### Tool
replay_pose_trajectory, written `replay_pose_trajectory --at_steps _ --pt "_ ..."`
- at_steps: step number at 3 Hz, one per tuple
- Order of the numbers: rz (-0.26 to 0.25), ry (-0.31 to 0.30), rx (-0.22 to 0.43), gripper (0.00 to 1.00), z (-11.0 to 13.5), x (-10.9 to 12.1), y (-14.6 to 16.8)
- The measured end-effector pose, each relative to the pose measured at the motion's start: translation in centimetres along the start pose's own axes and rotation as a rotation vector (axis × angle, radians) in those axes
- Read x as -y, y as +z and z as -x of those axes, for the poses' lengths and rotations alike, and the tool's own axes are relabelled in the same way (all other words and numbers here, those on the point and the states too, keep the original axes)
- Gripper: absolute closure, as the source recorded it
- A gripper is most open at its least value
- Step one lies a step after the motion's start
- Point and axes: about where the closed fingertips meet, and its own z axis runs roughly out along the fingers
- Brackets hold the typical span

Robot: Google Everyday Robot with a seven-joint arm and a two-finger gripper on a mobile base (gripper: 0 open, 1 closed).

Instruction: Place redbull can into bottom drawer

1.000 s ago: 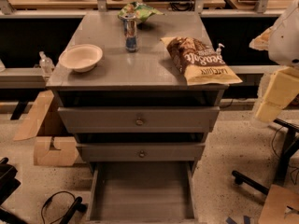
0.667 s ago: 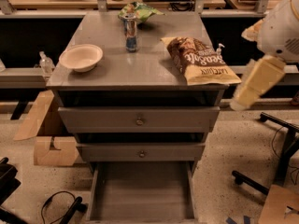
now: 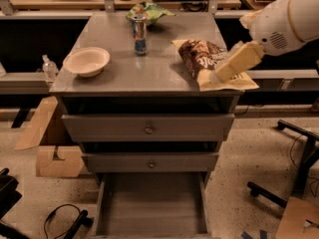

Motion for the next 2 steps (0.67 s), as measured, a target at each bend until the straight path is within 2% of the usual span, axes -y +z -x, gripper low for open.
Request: replay_pose_trajectory --at_steps 1,2 --pt "-0.015 0.071 0.272 0.00 3.3 0.2 4.0" --pt "-0.071 0.089 0.432 0.00 5.7 0.9 5.9"
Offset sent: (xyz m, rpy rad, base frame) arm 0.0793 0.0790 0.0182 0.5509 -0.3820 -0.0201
